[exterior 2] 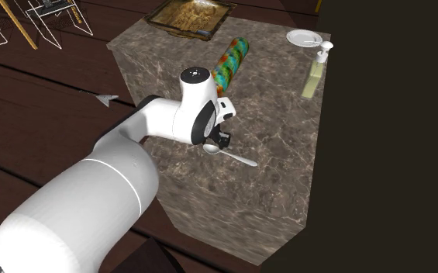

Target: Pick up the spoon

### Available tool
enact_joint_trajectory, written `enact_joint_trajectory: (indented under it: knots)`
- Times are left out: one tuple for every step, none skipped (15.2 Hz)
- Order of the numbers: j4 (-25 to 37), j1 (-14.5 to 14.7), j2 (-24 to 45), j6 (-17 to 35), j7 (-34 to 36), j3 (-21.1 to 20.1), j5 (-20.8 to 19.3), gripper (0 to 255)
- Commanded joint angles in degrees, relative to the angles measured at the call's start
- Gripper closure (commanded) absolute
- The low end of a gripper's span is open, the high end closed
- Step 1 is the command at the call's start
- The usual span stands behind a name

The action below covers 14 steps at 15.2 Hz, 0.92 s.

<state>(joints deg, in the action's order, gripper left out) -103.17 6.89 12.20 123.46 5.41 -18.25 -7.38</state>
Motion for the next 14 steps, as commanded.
enact_joint_trajectory:
  knots:
    - [-0.04, -0.01, 0.05, 0.09, 0.00, 0.01, -0.02, 255]
    - [-0.04, -0.01, 0.05, 0.09, 0.01, 0.01, -0.02, 255]
    - [-0.04, -0.01, 0.06, 0.10, 0.01, 0.02, -0.03, 255]
    - [-0.04, 0.00, 0.05, 0.09, 0.01, 0.01, -0.02, 255]
    - [-0.04, -0.01, 0.06, 0.09, -0.01, 0.02, -0.02, 255]
    - [-0.01, -0.01, 0.09, 0.09, 0.00, 0.02, -0.03, 255]
    - [0.01, -0.01, 0.11, 0.09, -0.01, 0.03, -0.04, 255]
    - [-0.12, -0.01, 0.01, 0.13, 0.02, 0.01, -0.01, 255]
    - [0.37, -0.02, -0.21, -0.57, -0.09, -0.03, 0.11, 255]
    - [0.88, -0.03, -0.42, -1.28, -0.19, -0.06, 0.24, 255]
    - [1.42, -0.04, -0.60, -1.99, -0.28, -0.09, 0.34, 255]
    - [1.97, -0.05, -0.78, -2.70, -0.37, -0.11, 0.45, 255]
    - [2.53, -0.06, -0.95, -3.41, -0.46, -0.14, 0.55, 255]
    - [3.10, -0.06, -1.11, -4.13, -0.55, -0.17, 0.64, 255]
